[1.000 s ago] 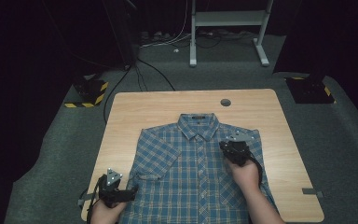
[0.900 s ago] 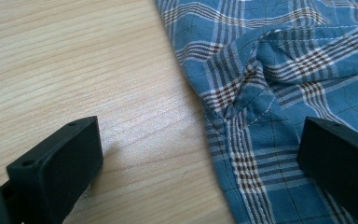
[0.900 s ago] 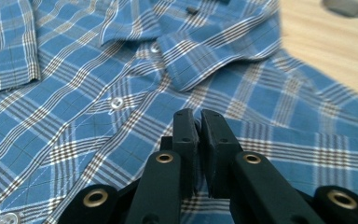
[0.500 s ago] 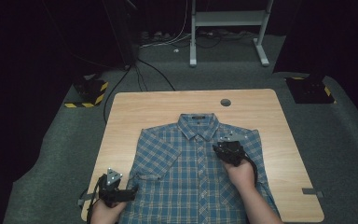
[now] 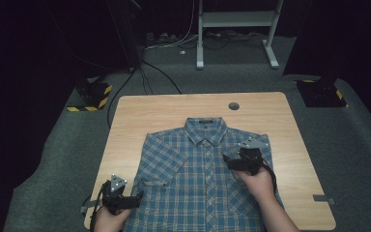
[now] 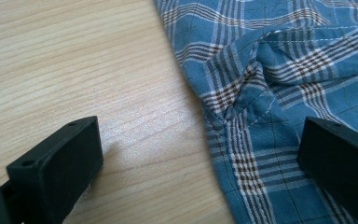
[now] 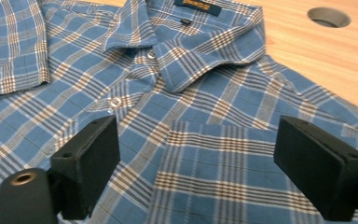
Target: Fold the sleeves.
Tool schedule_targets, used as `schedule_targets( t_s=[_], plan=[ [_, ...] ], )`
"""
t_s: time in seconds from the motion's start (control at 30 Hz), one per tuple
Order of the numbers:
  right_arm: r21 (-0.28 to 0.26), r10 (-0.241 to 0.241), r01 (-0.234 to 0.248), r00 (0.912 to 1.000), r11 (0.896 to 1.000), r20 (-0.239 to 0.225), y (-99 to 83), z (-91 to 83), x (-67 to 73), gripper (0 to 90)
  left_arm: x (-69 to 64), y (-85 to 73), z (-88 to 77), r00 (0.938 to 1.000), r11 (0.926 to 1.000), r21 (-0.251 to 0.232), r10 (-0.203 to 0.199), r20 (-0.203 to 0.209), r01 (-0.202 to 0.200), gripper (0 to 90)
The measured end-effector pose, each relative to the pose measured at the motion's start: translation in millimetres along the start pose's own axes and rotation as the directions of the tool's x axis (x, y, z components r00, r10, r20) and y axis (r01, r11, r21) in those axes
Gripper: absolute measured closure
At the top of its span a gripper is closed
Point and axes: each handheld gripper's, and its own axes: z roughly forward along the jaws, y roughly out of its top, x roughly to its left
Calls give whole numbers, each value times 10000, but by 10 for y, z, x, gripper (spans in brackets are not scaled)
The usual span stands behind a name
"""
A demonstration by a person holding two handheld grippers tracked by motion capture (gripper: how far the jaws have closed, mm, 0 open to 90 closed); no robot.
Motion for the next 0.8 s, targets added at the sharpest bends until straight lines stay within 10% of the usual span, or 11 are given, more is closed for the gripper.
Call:
schedule_targets(
  t_s=[0.8],
  plan=[
    [-870,-458,509,9972,9949,594,-200,-419,-213,0,-5,-2,-2,9999,10000,9,-74,-68,74,2]
  ],
)
